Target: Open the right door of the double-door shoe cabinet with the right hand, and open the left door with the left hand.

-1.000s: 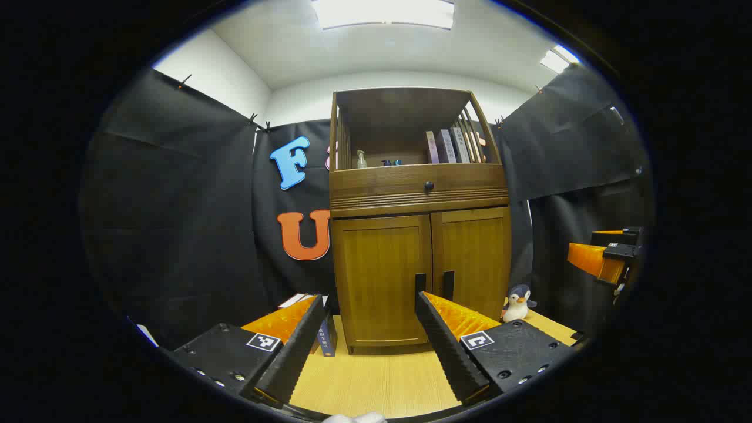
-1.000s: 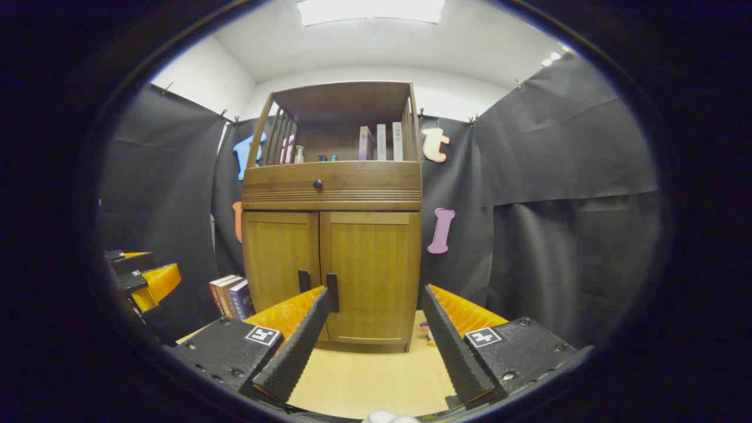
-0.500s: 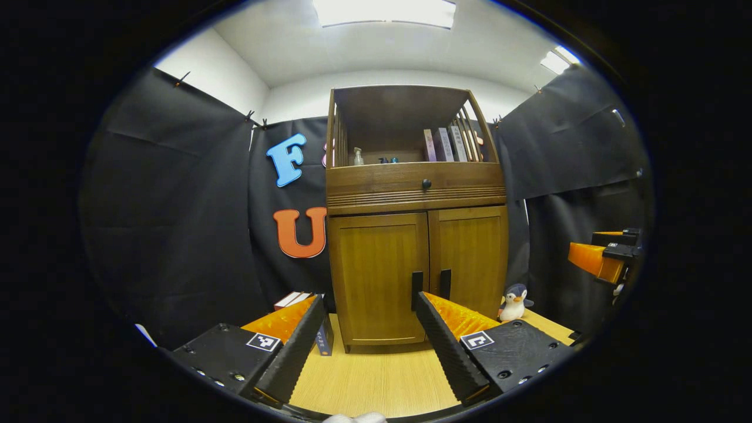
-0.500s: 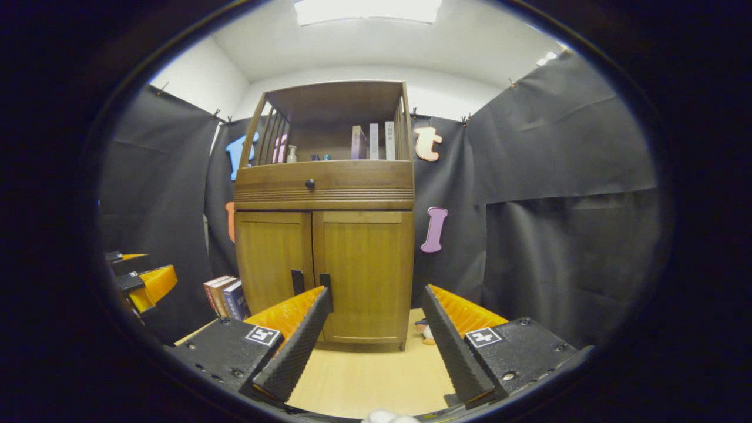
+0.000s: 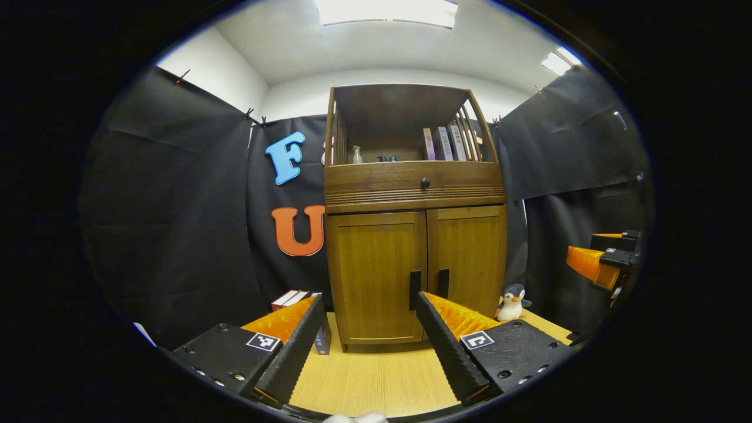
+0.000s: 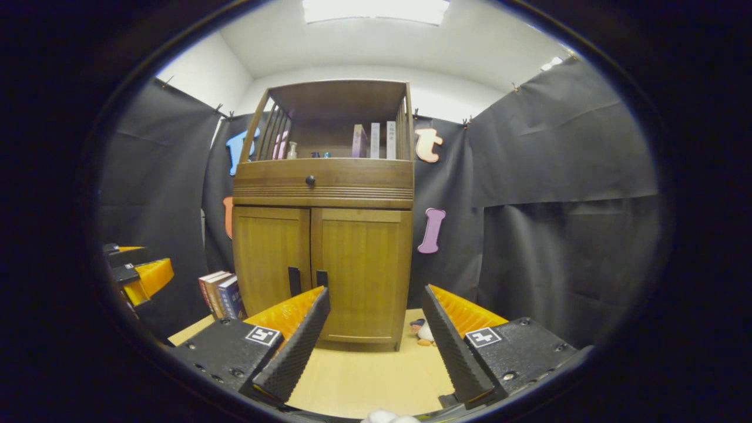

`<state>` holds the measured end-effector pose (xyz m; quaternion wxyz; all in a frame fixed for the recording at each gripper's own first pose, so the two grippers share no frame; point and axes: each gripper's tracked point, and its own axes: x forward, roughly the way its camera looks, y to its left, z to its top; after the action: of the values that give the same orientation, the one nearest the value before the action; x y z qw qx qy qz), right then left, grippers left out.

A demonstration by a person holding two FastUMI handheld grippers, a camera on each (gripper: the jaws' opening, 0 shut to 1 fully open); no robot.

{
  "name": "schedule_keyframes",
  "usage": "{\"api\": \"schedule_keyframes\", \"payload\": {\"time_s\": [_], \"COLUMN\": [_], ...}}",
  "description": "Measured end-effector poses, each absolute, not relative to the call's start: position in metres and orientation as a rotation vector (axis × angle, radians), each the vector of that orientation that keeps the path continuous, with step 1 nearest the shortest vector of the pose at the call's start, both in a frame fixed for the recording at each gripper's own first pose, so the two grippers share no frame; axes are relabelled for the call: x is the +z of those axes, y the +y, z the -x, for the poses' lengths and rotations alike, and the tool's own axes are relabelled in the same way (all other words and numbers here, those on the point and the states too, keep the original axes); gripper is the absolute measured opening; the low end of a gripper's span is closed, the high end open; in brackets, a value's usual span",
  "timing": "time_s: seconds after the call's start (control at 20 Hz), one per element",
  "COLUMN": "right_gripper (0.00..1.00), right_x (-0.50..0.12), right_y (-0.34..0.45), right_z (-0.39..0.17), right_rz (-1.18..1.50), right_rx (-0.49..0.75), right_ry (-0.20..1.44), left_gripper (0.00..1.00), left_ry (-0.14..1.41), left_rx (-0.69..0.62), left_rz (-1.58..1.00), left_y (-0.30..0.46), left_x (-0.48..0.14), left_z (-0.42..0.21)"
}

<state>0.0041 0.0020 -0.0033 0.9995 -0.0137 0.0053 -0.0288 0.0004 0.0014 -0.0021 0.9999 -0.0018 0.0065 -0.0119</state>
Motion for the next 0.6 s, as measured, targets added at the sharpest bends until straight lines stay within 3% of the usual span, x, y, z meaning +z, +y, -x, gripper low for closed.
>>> {"api": "schedule_keyframes", "payload": {"time_s": [0.35,0.4,0.45,0.6], "right_gripper": [1.00,1.00,1.00,0.99], "right_x": [-0.023,-0.025,-0.027,-0.039], "right_y": [0.002,0.007,0.009,0.019], "right_z": [-0.039,-0.052,-0.064,-0.099], "right_rz": [0.004,0.005,0.007,-0.004], "right_rx": [-0.077,-0.069,-0.062,-0.019], "right_ry": [0.024,0.026,0.028,0.051], "left_gripper": [0.95,1.00,0.95,0.95], "left_ry": [0.030,0.036,0.041,0.058], "left_rx": [-0.007,0.005,0.019,0.070], "left_rz": [0.001,0.002,0.003,0.005], "left_y": [0.015,0.019,0.023,0.033], "left_x": [-0.006,-0.007,-0.009,-0.010], "left_z": [0.010,0.011,0.012,0.014]}}
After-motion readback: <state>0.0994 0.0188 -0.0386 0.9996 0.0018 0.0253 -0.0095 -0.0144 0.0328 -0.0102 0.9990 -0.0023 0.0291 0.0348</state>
